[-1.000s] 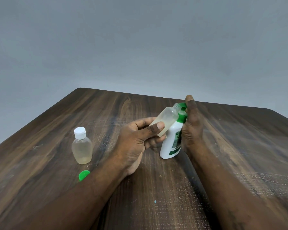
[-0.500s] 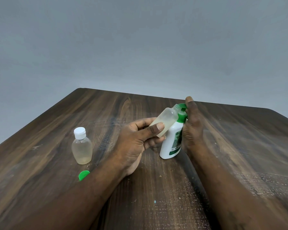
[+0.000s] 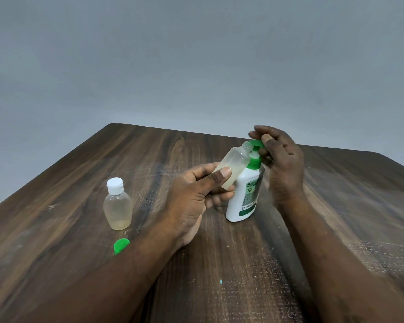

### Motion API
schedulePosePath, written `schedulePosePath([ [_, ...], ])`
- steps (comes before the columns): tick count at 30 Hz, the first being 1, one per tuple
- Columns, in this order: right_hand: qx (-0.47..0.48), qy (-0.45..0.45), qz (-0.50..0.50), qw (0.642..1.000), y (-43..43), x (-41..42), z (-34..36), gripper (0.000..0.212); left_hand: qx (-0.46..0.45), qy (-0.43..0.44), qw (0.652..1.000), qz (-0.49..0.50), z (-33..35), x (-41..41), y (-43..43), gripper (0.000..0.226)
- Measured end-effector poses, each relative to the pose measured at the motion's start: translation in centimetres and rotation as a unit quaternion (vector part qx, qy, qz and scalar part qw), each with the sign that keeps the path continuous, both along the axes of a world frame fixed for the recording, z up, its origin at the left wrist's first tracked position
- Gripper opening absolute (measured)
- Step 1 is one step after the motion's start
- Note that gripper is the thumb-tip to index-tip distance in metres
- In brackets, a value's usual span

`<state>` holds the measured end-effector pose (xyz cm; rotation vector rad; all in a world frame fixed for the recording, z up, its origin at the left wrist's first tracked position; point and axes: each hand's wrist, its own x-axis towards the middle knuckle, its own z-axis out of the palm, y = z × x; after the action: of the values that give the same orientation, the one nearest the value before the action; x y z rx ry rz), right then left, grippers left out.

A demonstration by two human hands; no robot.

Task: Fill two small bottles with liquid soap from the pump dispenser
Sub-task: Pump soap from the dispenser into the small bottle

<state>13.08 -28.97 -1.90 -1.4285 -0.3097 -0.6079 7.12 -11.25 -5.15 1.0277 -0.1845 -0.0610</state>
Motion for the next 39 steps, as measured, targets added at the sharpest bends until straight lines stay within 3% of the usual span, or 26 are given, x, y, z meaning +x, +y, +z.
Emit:
schedulePosePath([
  [9,-0.193,-0.001,-0.011,0.981,-1.6,-1.3,2.2,0.028,0.004,-0.009,1.000,0.003,0.2,0.1,0.3,0.041],
  [14,-0.366,-0.028,-0.085,0.926,-2.6,-2.5,3.2,0.031,0.001,-0.010,1.000,0.001,0.3,0.1,0.4,0.041],
  [22,-0.490,-0.044,-0.122,0.862,-2.1,-4.3,2.3,0.063,-0.011,-0.010,1.000,-0.004,0.2,0.2,0.5,0.040],
  [28,-0.478,-0.025,-0.129,0.868,-1.1,-4.5,0.6,0.077,-0.017,-0.015,1.000,0.002,0.2,0.4,0.7,0.039],
  [39,-0.458,-0.063,-0.155,0.873,-0.3,-4.2,-0.7,0.080,-0.033,-0.020,0.999,0.002,0.2,0.5,0.6,0.042],
])
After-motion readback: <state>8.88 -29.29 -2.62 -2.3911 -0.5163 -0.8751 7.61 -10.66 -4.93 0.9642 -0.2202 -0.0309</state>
